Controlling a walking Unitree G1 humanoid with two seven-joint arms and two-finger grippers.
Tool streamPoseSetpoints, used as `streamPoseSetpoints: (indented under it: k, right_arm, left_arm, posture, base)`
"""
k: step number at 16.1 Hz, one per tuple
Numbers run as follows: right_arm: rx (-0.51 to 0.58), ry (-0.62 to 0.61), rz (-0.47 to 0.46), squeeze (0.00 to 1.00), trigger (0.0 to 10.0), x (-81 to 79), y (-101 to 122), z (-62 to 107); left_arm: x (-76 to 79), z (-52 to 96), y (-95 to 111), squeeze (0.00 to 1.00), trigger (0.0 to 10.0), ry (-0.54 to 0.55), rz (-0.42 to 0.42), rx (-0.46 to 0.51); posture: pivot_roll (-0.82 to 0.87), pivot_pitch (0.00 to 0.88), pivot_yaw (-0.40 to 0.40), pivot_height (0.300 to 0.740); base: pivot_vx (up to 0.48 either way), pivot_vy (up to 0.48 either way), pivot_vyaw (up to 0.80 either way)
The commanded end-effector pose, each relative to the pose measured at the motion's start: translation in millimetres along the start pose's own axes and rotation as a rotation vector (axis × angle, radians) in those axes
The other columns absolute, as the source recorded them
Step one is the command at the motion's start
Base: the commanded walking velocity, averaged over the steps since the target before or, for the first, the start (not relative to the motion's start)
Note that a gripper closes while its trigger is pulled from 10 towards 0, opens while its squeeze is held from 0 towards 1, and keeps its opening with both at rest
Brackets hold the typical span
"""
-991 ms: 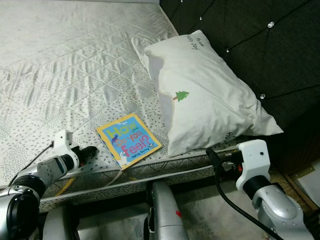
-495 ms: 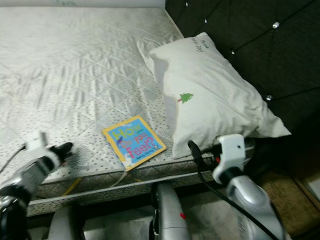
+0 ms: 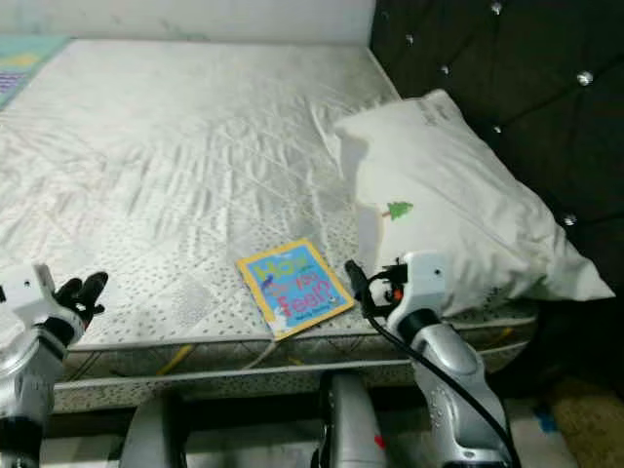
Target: Clean up the room
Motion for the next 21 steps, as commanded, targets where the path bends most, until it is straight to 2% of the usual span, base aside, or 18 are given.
streamPoseSetpoints:
  k: [1,5,8,11,12,16,19,21]
  right_arm:
    - [-0.022,-0.018,-0.011,0.0,10.0,2.5,-5.8,-0.6]
    - [-0.06,-0.016,-0.026,0.0,10.0,2.8,-18.8,-4.7]
    - [-0.057,-0.031,-0.037,0.0,10.0,3.3,-21.7,-7.3]
    - [-0.062,-0.013,-0.045,0.0,10.0,-6.3,-24.0,-15.2]
    - [-0.069,0.015,-0.039,0.0,10.0,-17.0,-25.4,-22.5]
    - [-0.052,0.036,-0.062,0.0,10.0,-34.3,-20.9,-44.0]
    - [-0.041,0.11,-0.071,0.0,10.0,-65.5,-16.7,-57.8]
    - [-0.062,0.154,-0.08,0.0,10.0,-83.3,-23.2,-59.3]
  left_arm:
    - [11.0,5.4,3.3,1.0,10.0,-0.02,-0.026,0.027]
    - [49.4,51.4,-9.7,1.0,10.0,-0.076,-0.077,0.121]
    - [60.9,64.2,-12.3,1.0,10.0,-0.092,-0.145,0.169]
    - [67.8,65.0,-16.3,1.0,10.0,-0.084,-0.152,0.134]
    - [69.9,63.9,-17.9,0.0,10.0,-0.094,-0.166,0.123]
    - [72.2,64.8,-16.1,0.0,10.0,-0.096,-0.169,0.116]
    - [76.0,68.2,-14.6,0.0,10.0,-0.1,-0.166,0.113]
    - [75.4,74.8,-13.1,0.0,10.0,-0.092,-0.164,0.11]
  posture:
    - [-0.02,0.0,-0.039,0.537]
    - [0.01,0.0,-0.049,0.537]
    - [0.01,0.0,-0.041,0.537]
    - [0.01,0.0,-0.037,0.537]
    - [0.01,0.0,-0.034,0.537]
    - [0.04,0.0,-0.031,0.537]
    - [0.07,0.008,-0.032,0.537]
    - [0.09,0.049,-0.039,0.537]
  base:
    - [0.0,0.0,0.0]
    - [0.0,0.0,0.0]
    - [0.0,0.0,0.0]
    - [0.0,0.0,0.0]
    - [0.0,0.0,0.0]
    - [0.0,0.0,0.0]
    - [0.0,0.0,0.0]
    - [0.0,0.0,0.0]
Point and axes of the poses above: a point about 5 cm out from each wrist's last joint towards the gripper, its own z axis pointing back from the gripper into the wrist, its own y axis along the axis of the wrist's last joint, x = y × z, the point moved 5 cm from there along -z, pointing out of the wrist towards the gripper, and after that the axes turned 14 degrees about z, right-handed, at the moved point
